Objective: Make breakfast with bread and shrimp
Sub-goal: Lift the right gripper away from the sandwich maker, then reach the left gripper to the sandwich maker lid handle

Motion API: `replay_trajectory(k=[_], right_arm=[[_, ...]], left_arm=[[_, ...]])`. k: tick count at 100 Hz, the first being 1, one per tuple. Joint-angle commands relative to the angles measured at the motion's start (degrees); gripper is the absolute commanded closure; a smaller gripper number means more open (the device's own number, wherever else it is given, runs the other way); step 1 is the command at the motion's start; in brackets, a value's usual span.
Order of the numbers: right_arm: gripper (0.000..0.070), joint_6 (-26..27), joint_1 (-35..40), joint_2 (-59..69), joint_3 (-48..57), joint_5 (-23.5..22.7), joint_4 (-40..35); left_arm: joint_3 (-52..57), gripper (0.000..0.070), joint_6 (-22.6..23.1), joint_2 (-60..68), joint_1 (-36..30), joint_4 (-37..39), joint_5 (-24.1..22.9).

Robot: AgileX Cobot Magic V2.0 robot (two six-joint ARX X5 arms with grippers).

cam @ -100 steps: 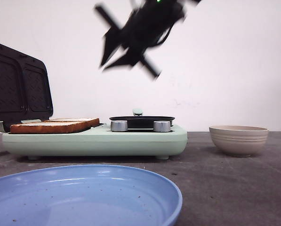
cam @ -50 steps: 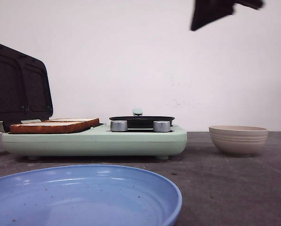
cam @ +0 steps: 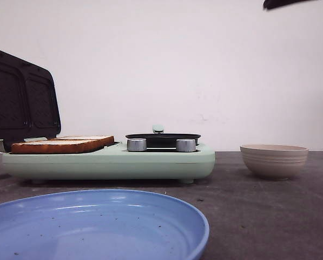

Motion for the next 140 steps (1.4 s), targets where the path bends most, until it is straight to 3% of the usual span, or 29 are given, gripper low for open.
replay_trajectory(k=[1,12,32,42,59,65,74,78,102,116,130,140], right_arm=[[0.0696,-0.4,0.3,-0.2,0.5,0.0,0.8],[0.0696,-0.4,0.3,-0.8,0.5,-0.8,0.8],[0.0696,0.2,0.3,-0.8,0.5,-2.5,0.6],[0.0696,0.8,0.3,-0.8,0.5,-2.6,0.6],[0.0696,1.1,0.4,-0.8,0.5,-5.5,0.5],[0.0696,1.1,0.4,-0.8,0.5,-5.6,0.4],[0.0696,1.1,0.4,-0.8,0.5,-5.5,0.5],[0.0696,1.1,0.4,-0.8,0.5,-5.4,0.5],[0.0696,0.7,0.3,-0.8,0.5,-5.4,0.8],[0.0696,0.6,0.3,-0.8,0.5,-5.4,0.5],[0.0696,0.4,0.3,-0.7,0.5,-4.9,0.4],[0.0696,0.4,0.3,-0.7,0.5,-3.5,0.4]], left_arm=[[2.3,0.0700,0.7,2.4,1.5,5.7,-0.7],[7.1,0.0700,0.7,7.8,7.4,8.7,-0.7],[19.6,0.0700,-0.9,18.9,20.8,5.2,2.1],[26.3,0.0700,-4.2,24.6,28.5,0.0,6.4],[36.8,0.0691,-8.2,34.0,39.6,-16.2,13.6],[39.3,0.0606,-8.5,36.9,42.2,-22.6,15.7],[39.8,0.0424,-8.8,39.8,45.0,-28.2,20.7],[39.7,0.0382,-8.8,40.9,46.1,-30.2,23.0],[39.7,0.0369,-12.1,47.8,51.7,-34.3,36.1],[39.7,0.0221,-15.8,51.9,53.7,-34.3,41.2],[39.7,0.0227,-19.7,56.4,54.6,-35.1,49.1],[39.7,0.0230,-20.2,58.7,54.6,-35.7,50.3]])
